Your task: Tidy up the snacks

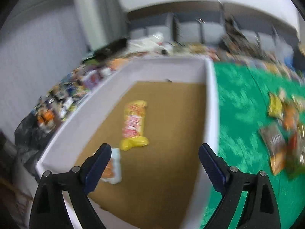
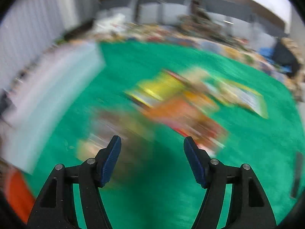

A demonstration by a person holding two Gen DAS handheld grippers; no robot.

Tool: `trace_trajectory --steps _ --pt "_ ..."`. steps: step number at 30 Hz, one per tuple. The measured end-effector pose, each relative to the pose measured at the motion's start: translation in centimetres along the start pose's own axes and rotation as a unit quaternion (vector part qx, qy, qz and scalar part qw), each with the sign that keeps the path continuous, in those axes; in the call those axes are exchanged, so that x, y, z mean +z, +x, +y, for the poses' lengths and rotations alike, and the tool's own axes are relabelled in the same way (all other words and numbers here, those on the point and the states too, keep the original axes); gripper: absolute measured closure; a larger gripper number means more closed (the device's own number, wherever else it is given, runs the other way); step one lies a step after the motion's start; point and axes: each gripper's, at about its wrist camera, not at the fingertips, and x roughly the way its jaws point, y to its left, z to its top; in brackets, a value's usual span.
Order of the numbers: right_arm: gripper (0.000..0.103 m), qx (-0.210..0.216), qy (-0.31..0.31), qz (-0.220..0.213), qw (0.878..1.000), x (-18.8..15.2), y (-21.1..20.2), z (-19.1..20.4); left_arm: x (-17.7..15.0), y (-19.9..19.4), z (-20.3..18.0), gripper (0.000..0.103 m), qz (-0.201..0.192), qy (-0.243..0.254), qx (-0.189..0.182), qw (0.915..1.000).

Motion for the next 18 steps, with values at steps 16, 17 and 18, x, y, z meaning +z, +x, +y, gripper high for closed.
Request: trace_trajectory --steps 16,17,18 --pt "0.020 -0.126 0.138 -0.011 0.982 -9.6 0.2 -16.5 -1.5 -5.0 -5.0 0.011 -0.039 0.016 0.035 0.9985" --pt "0.020 -0.121 0.145 -0.011 0.982 -10.1 0.2 -17.0 -1.5 -6.3 -5.3 0.011 -0.067 0.009 0.056 0.9961" --pt "0.019 -0.112 0.154 -0.011 0.982 -10.2 0.4 -17.3 -1.6 -7.9 -5.9 0.011 -0.100 0.001 0.074 0.9923"
